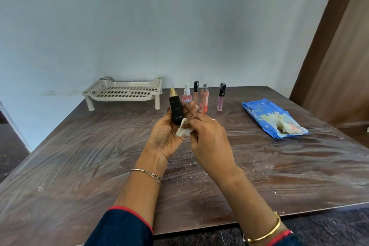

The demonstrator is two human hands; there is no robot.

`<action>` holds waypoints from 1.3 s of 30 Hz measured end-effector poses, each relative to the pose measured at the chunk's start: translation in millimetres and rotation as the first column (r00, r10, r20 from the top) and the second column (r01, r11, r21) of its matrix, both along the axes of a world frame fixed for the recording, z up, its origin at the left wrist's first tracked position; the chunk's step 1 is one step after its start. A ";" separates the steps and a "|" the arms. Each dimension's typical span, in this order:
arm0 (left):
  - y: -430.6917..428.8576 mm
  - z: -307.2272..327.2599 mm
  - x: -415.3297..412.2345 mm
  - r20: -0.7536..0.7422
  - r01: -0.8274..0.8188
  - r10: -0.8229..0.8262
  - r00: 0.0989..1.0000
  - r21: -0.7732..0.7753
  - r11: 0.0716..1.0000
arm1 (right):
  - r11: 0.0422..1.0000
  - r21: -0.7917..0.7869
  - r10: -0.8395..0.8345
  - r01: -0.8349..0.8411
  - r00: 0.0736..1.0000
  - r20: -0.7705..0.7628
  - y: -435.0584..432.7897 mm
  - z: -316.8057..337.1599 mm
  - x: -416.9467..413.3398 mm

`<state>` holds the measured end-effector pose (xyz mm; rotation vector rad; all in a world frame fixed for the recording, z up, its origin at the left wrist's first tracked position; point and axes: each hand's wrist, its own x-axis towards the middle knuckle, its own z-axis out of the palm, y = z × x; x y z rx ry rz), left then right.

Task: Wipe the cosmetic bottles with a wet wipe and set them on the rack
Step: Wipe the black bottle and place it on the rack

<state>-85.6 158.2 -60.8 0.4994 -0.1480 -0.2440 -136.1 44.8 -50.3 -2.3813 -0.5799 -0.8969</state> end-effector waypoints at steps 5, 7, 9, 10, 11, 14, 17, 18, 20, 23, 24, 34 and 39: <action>0.3 1.7 -1.6 0.038 -0.003 0.003 0.999 -0.009 1.000 | 0.999 0.039 -0.012 0.011 1.000 0.027 -1.6 2.2 5.3; 1.2 1.8 -0.8 0.037 -0.011 0.011 0.999 -0.016 1.000 | 0.998 0.064 -0.024 0.021 0.999 0.039 -2.8 1.5 7.8; 1.1 2.0 -0.8 0.020 -0.021 0.022 1.000 -0.027 0.999 | 0.995 0.090 -0.037 0.032 0.998 0.053 -3.4 0.0 9.1; 0.7 2.1 -0.7 0.007 -0.026 0.026 1.000 -0.030 0.999 | 0.994 0.103 -0.039 0.033 0.997 0.059 -3.4 -0.6 9.1; -0.1 1.8 -0.3 -0.009 -0.032 0.031 0.999 -0.032 0.999 | 0.993 0.116 -0.039 0.031 0.997 0.068 -3.3 -1.0 9.2; -2.0 0.9 -1.8 -0.040 -0.061 0.062 0.997 0.017 0.998 | 0.992 0.127 -0.031 0.020 0.996 0.087 -1.4 2.5 11.7; -4.8 0.9 -3.6 -0.017 -0.063 0.064 0.998 0.068 0.996 | 0.998 0.070 -0.007 0.002 0.997 0.078 2.9 13.4 19.6; -5.7 1.2 -4.6 -0.005 -0.062 0.062 0.998 0.081 0.995 | 0.999 0.040 -0.007 0.004 0.997 0.072 4.5 16.8 22.1; -6.9 1.8 -5.6 0.005 -0.060 0.059 0.998 0.094 0.994 | 0.999 -0.029 -0.021 0.024 0.996 0.092 6.5 19.8 25.4; -5.9 0.9 -5.2 -0.004 -0.068 0.069 0.998 0.114 0.991 | 0.990 -0.123 -0.049 0.063 0.992 0.113 4.1 12.8 24.9; -5.3 0.6 -5.0 -0.015 -0.069 0.071 0.997 0.116 0.991 | 0.987 -0.150 -0.045 0.060 0.994 0.104 2.7 8.7 22.6; -4.4 -5.2 1.1 -0.032 -0.077 0.086 0.996 0.218 0.973 | 0.993 -0.120 0.014 -0.006 0.998 0.064 -5.4 -3.8 10.1; -5.4 -3.0 0.3 0.023 -0.099 0.097 0.995 0.362 0.927 | 0.994 -0.095 0.058 -0.054 0.997 0.042 -9.7 3.8 19.7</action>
